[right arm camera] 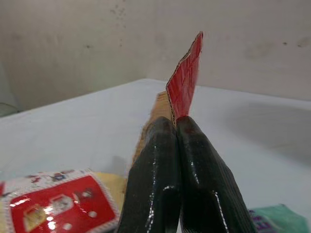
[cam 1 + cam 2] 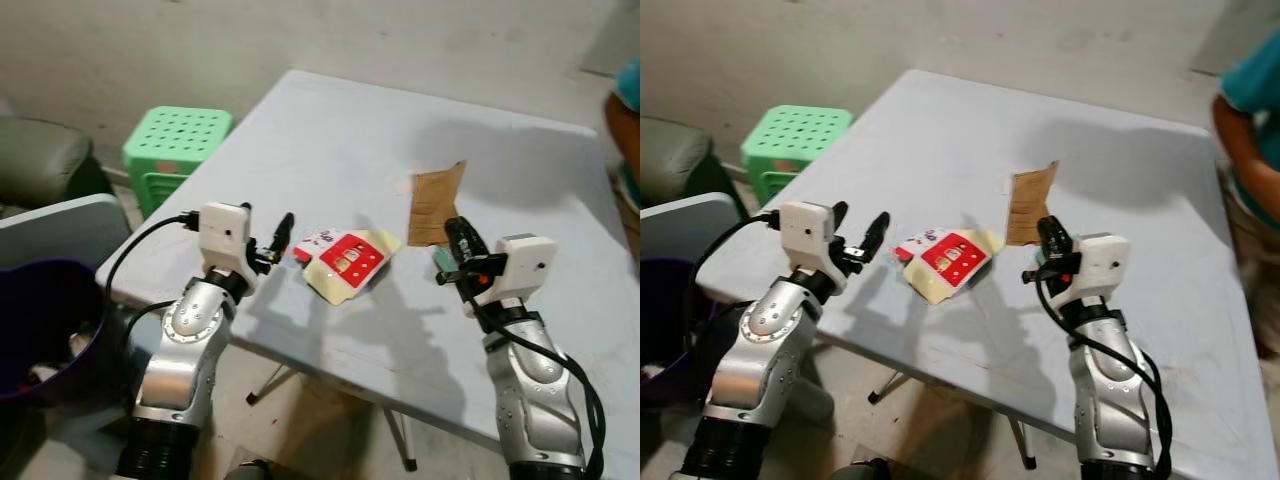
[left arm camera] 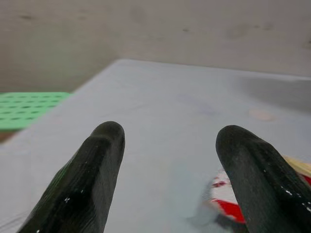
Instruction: Picking trash to rubbish bin
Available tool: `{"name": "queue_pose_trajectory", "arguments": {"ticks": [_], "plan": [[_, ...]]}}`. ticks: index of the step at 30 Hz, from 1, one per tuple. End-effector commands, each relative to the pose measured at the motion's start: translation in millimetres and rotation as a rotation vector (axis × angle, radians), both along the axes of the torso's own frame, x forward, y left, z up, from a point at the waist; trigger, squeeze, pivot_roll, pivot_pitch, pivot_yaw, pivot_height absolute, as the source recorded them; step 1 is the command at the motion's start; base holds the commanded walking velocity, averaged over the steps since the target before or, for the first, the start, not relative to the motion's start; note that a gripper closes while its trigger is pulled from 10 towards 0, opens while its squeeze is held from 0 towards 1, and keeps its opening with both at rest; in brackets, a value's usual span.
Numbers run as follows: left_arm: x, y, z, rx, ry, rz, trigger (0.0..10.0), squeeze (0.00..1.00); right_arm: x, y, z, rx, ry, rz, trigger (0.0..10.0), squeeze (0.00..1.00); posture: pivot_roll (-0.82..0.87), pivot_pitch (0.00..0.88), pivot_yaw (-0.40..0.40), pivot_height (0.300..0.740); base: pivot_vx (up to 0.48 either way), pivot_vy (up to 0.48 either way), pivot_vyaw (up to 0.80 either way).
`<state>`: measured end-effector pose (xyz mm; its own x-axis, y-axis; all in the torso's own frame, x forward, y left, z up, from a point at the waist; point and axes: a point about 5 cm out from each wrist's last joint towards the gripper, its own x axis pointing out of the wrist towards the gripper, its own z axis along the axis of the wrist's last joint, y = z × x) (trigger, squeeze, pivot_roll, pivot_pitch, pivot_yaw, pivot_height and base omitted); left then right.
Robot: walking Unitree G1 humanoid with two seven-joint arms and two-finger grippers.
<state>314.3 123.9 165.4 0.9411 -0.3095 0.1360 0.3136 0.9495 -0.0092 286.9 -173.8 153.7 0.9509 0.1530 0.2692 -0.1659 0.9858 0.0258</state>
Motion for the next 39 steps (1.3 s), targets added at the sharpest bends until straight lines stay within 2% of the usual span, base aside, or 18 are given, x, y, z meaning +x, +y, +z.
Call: {"name": "queue_pose_trajectory", "arguments": {"ticks": [1, 5, 10, 20, 34, 39], "plan": [[2.0, -0.7, 5, -0.015, -0.02, -0.01, 10.0, 0.0, -5.3, -3.2, 8, 0.001, -0.035, -0.049, 10.0, 0.0, -0.01, 0.092, -0.009, 0.74, 0.0, 0.0, 0.8], [1.3, -0.9, 4, -0.027, -0.025, -0.005, 10.0, 0.0, -12.6, 2.5, 12, -0.009, -0.022, -0.06, 10.0, 0.0, -0.01, 0.092, -0.005, 0.74, 0.0, 0.0, 0.8], [-1.2, -1.8, -2, -0.057, 0.005, 0.004, 10.0, 0.0, -14.1, 5.1, 10, -0.001, -0.007, -0.06, 10.0, 0.0, -0.01, 0.091, -0.009, 0.74, 0.0, 0.0, 0.8], [0.1, 0.6, -8, -0.068, 0.028, 0.038, 10.0, 0.0, -11.7, 4.4, 7, -0.009, 0.024, -0.065, 10.0, 0.0, 0.0, 0.077, -0.017, 0.74, 0.0, 0.0, 0.8], [0.6, -1.8, -11, -0.073, 0.035, 0.021, 10.0, 0.0, -7.2, 1.7, 7, -0.012, 0.029, -0.056, 10.0, 0.0, 0.0, 0.053, -0.019, 0.74, 0.0, 0.0, 0.8], [-0.4, -3.3, -12, -0.073, 0.042, 0.014, 10.0, 0.0, -8.8, 0.0, 6, 0.041, 0.029, -0.057, 10.0, 0.0, 0.0, 0.049, -0.018, 0.74, 0.0, 0.154, 0.32]]}}
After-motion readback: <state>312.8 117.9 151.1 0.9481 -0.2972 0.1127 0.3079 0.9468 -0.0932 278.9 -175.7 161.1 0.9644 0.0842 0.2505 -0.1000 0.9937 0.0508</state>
